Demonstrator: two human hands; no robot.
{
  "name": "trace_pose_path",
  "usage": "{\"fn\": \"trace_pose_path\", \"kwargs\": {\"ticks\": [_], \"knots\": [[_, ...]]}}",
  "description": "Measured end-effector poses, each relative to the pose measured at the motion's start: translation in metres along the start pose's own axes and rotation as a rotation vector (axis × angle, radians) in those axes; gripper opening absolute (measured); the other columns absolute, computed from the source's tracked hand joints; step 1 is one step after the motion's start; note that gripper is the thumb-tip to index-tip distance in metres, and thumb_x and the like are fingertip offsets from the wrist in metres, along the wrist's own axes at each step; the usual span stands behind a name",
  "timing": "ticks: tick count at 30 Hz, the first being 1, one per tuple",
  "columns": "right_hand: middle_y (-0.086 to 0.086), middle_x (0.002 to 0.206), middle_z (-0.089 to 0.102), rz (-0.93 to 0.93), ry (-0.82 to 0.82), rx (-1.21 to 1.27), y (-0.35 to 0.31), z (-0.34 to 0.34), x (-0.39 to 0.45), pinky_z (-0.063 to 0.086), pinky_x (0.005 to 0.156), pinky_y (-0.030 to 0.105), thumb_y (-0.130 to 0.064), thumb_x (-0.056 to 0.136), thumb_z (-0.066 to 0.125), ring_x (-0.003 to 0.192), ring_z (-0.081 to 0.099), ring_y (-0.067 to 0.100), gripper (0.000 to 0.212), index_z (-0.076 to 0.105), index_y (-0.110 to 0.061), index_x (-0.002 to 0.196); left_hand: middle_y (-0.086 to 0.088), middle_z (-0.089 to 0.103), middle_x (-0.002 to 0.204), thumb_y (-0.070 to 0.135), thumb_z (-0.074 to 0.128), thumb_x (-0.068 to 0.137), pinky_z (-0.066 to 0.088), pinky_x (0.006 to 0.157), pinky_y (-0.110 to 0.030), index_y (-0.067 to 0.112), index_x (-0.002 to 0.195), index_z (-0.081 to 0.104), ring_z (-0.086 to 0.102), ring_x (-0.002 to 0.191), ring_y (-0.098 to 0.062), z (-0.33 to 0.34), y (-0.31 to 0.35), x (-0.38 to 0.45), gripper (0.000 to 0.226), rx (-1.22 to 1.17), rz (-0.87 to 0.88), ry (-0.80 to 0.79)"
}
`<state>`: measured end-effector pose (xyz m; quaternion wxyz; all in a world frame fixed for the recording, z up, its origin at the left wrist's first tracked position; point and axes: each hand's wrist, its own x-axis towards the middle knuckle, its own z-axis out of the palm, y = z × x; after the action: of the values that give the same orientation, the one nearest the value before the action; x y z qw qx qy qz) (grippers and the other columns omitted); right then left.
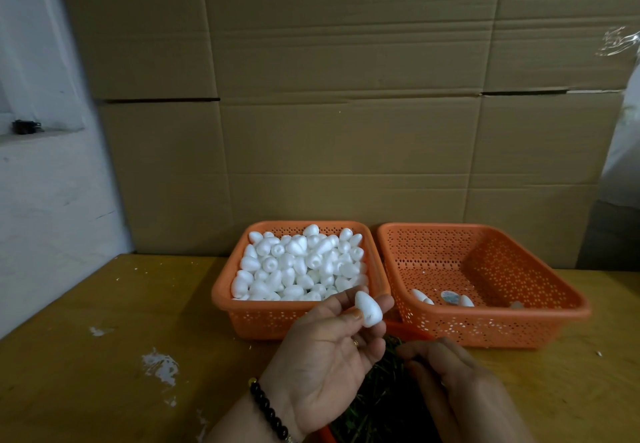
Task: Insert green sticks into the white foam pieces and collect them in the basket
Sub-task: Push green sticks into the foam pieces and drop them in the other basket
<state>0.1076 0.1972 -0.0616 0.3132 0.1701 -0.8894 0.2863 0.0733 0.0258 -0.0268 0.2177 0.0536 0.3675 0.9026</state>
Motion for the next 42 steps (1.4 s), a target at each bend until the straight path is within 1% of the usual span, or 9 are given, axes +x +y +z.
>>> {"fn": "trace_pose_path", "kwargs": {"ticks": [6,11,17,21,23,28,33,36,42], "knots": [[-0.012,0.090,0.067,0.016,-0.008,0.013,0.001,0.001,-0.001,0.048,0.063,0.016,0.003,0.066,0.079,0.084,0.059,0.002,0.040,0.072,-0.027,0.091,-0.021,0.068,0.114,-0.003,0.053,0.081,0.055,0.060,-0.032,0.013,0.114,0.063,0.064,0.070,-0.022,0.002,0.001,-0.003,0.038,-0.004,-0.004,0.010],[-0.009,0.089,0.068,0.004,-0.009,-0.039,-0.001,0.001,-0.001,0.040,0.073,0.001,0.004,0.062,0.082,0.095,0.055,0.007,0.042,0.074,-0.024,0.092,-0.025,0.067,0.112,-0.005,0.055,0.076,0.055,0.058,-0.032,0.008,0.114,0.063,0.064,0.069,-0.024,0.005,0.002,-0.005,0.041,-0.029,0.004,0.003],[-0.007,0.088,0.068,0.003,-0.028,-0.045,-0.002,0.000,-0.001,0.050,0.061,0.013,0.003,0.059,0.083,0.074,0.061,0.000,0.055,0.072,-0.023,0.107,-0.015,0.069,0.086,-0.006,0.066,0.071,0.055,0.057,-0.030,0.010,0.103,0.069,0.062,0.069,-0.023,0.007,0.002,-0.006,0.036,-0.007,0.040,0.033],[-0.008,0.089,0.066,0.011,-0.009,-0.004,-0.004,0.000,-0.001,0.049,0.060,0.014,0.003,0.063,0.080,0.082,0.058,0.003,0.059,0.068,-0.024,0.113,-0.010,0.066,0.077,-0.005,0.070,0.066,0.054,0.053,-0.028,0.014,0.094,0.073,0.059,0.063,-0.018,0.007,0.001,-0.006,0.034,0.040,0.046,0.051],[-0.010,0.091,0.064,0.031,0.001,0.034,-0.007,-0.002,-0.002,0.048,0.062,0.016,0.001,0.069,0.077,0.079,0.059,0.002,0.060,0.062,-0.033,0.117,-0.009,0.063,0.074,-0.003,0.072,0.064,0.053,0.052,-0.028,0.016,0.091,0.075,0.058,0.060,-0.016,0.007,0.002,-0.006,0.033,0.060,0.046,0.061],[-0.013,0.098,0.066,0.062,0.007,0.069,-0.011,-0.005,0.000,0.048,0.067,0.015,0.000,0.072,0.074,0.082,0.061,0.000,0.062,0.055,-0.044,0.111,-0.010,0.067,0.078,-0.004,0.067,0.070,0.055,0.054,-0.030,0.014,0.098,0.074,0.061,0.062,-0.017,0.006,0.001,-0.005,0.035,0.043,0.034,0.048],[-0.037,0.084,0.061,0.158,-0.007,0.117,-0.014,-0.005,0.000,0.037,0.069,-0.006,-0.001,0.071,0.077,0.083,0.054,-0.024,0.067,0.051,-0.057,0.100,-0.013,0.071,0.094,0.002,0.066,0.073,0.055,0.057,-0.032,0.013,0.106,0.069,0.064,0.069,-0.021,0.006,0.001,-0.005,0.036,0.023,0.019,0.049],[-0.045,0.097,0.055,0.210,0.056,0.177,-0.014,-0.002,-0.002,0.037,0.067,-0.006,-0.005,0.071,0.077,0.077,0.057,-0.021,0.070,0.045,-0.062,0.097,-0.013,0.071,0.101,0.008,0.065,0.075,0.053,0.058,-0.028,0.014,0.104,0.066,0.064,0.070,-0.018,0.006,0.000,-0.006,0.029,0.057,0.020,0.056],[-0.033,0.084,0.064,0.192,0.130,0.176,-0.011,-0.001,-0.004,0.044,0.060,0.000,-0.004,0.066,0.081,0.058,0.062,-0.011,0.058,0.051,-0.046,0.092,-0.025,0.069,0.108,0.002,0.061,0.079,0.056,0.057,-0.028,0.007,0.107,0.061,0.065,0.070,-0.023,0.007,0.000,-0.006,0.029,-0.062,-0.008,0.023]]}}
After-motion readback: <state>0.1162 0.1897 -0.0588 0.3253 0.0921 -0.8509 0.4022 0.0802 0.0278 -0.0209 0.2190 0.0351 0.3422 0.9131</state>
